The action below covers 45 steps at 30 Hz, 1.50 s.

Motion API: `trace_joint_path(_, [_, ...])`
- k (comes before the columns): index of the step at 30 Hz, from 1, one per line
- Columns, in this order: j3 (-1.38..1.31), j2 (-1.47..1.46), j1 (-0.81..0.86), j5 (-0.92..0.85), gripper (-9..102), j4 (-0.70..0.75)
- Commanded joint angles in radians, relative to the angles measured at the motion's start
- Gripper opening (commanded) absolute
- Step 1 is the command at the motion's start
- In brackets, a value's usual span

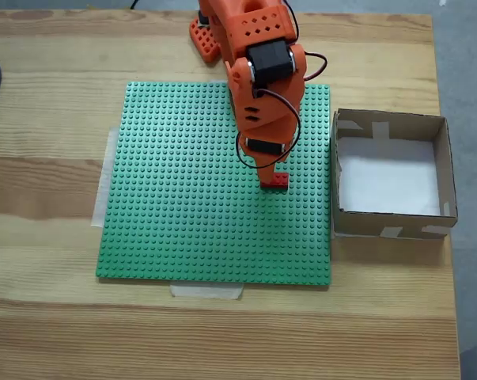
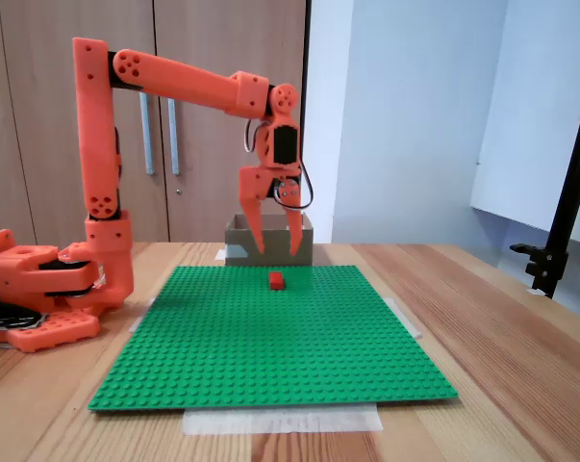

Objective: Pick the red lego block and put it in the box.

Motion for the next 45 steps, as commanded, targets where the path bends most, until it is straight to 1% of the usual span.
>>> trace_joint_path(1, [0.003,0.005,0.0,-0.005,25,-0.02])
trace_joint_path(6, [0.038,0.005,-0.002,-0.041,25,-0.057])
trace_joint_path(35, [0.143,-0.038,-0.005,-0.189,31,-0.149])
trace_joint_path(45, [0.172,-0.043,-0.005,-0.216,30,-0.195])
